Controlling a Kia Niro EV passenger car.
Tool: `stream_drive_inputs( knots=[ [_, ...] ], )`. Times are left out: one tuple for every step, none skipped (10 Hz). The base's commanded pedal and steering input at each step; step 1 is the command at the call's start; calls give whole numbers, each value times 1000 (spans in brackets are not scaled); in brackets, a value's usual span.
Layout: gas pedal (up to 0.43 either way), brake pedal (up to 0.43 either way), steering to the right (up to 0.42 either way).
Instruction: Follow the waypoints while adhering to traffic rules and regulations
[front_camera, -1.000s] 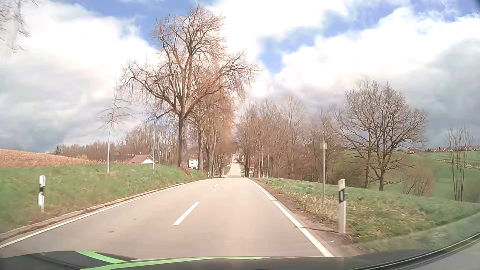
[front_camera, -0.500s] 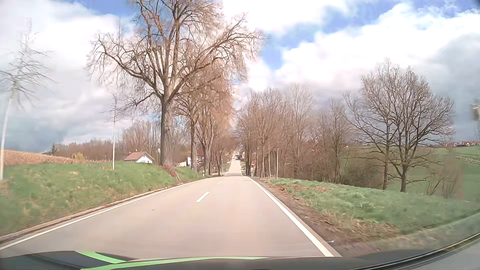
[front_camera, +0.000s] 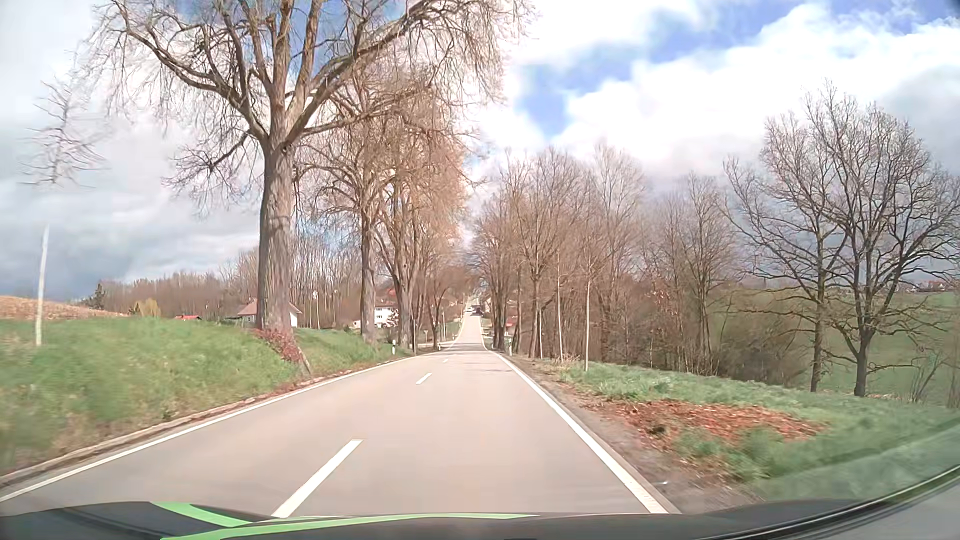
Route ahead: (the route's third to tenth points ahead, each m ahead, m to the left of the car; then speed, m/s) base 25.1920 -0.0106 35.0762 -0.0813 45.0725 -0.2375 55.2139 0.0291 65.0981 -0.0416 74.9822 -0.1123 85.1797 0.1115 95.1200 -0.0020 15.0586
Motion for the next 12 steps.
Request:
stream_drive_inputs(
  knots=[
    [0,0,-2],
    [0,0,-3],
    [0,0,-3],
    [0,0,-2],
    [0,0,-3],
    [0,0,-2],
    [0,0,-2],
    [0,0,-2],
    [0,0,-2],
    [0,0,-3],
    [0,0,-3],
    [0,0,-3]
  ],
)
